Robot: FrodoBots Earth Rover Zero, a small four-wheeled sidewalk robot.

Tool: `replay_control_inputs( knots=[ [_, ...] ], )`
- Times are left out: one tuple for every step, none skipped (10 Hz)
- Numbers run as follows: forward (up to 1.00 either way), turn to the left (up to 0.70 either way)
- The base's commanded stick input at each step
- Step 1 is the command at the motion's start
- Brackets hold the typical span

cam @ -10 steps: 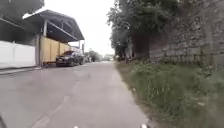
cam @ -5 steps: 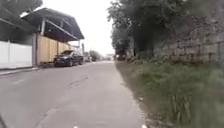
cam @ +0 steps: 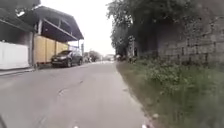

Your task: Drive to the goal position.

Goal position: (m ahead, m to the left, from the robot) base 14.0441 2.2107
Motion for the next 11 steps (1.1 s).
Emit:
replay_control_inputs(
  knots=[
    [1.0, 0.0],
    [1.0, 0.0],
    [1.0, 0.0],
    [1.0, 0.0],
    [1.0, 0.0],
    [1.0, 0.0],
    [1.0, 0.0],
    [1.0, 0.0],
    [1.0, 0.0],
    [1.0, 0.0],
    [1.0, 0.0]
  ],
)
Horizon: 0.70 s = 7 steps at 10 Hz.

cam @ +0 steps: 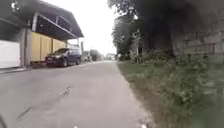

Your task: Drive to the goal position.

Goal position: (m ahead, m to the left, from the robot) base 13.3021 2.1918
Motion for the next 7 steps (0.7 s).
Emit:
replay_control_inputs(
  knots=[
    [1.0, 0.0],
    [1.0, 0.0],
    [1.0, 0.0],
    [1.0, 0.0],
    [1.0, 0.0],
    [1.0, 0.0],
    [1.0, 0.0]
  ],
)
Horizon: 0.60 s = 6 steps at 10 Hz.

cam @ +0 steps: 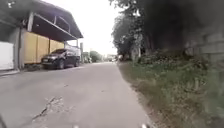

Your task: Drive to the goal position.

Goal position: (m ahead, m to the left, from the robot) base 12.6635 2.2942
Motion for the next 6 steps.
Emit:
replay_control_inputs(
  knots=[
    [1.0, 0.0],
    [1.0, -0.1],
    [1.0, -0.11],
    [1.0, -0.11],
    [1.0, -0.09],
    [1.0, -0.07]
  ],
)
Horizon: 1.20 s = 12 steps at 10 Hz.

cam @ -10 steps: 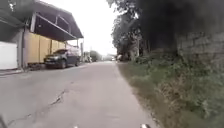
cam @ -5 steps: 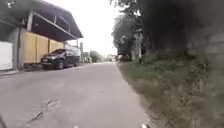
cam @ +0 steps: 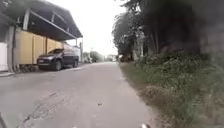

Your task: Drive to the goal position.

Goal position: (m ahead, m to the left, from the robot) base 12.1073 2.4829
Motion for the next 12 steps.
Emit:
replay_control_inputs(
  knots=[
    [1.0, -0.03],
    [1.0, -0.03],
    [1.0, -0.03],
    [1.0, -0.02],
    [1.0, -0.02],
    [1.0, -0.02],
    [1.0, -0.02],
    [1.0, -0.02],
    [1.0, -0.02],
    [1.0, -0.02],
    [1.0, -0.02],
    [1.0, 0.0]
  ],
)
